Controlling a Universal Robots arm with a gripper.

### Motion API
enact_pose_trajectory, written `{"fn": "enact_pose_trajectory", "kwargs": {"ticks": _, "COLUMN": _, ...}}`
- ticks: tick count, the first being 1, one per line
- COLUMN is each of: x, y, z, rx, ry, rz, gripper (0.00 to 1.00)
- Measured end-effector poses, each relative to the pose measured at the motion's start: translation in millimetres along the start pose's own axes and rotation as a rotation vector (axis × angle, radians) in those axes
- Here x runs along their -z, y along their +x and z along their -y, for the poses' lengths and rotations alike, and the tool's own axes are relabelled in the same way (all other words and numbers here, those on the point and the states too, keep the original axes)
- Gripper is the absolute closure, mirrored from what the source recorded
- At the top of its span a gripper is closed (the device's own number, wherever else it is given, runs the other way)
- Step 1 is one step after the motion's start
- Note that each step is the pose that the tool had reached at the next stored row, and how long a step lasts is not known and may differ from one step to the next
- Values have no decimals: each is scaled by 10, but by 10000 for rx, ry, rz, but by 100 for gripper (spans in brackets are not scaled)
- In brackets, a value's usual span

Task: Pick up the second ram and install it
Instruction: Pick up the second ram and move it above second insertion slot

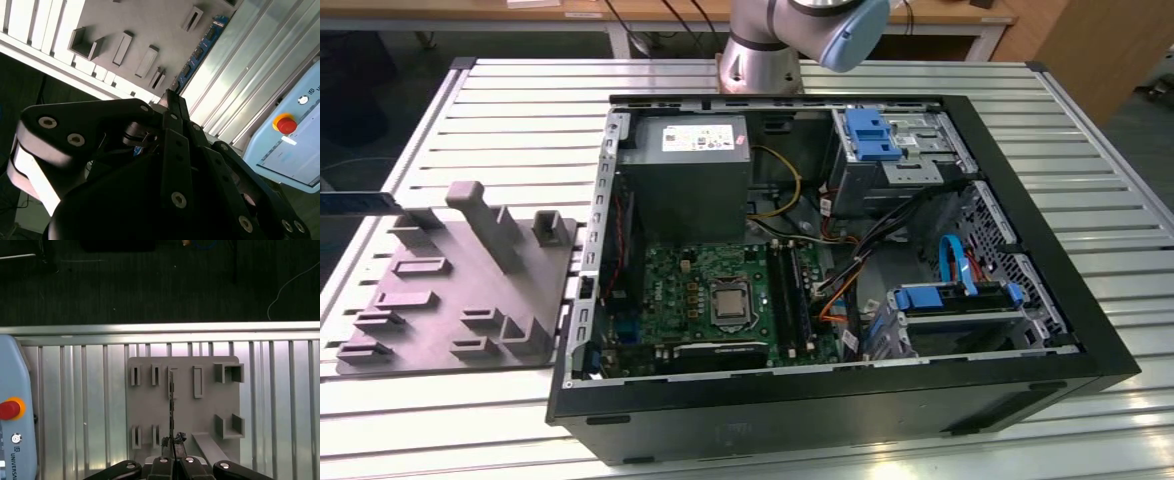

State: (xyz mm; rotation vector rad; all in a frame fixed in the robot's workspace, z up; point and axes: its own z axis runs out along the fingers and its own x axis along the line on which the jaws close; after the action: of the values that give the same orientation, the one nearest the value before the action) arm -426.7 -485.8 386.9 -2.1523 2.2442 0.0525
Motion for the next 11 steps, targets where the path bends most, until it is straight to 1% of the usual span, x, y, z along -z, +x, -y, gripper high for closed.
{"fn": "enact_pose_trajectory", "kwargs": {"ticks": 5, "x": 61, "y": -7, "z": 0, "rx": 0, "ry": 0, "rz": 0, "gripper": 89}}
{"fn": "enact_pose_trajectory", "kwargs": {"ticks": 11, "x": 63, "y": -7, "z": 0, "rx": 0, "ry": -1, "rz": 0, "gripper": 89}}
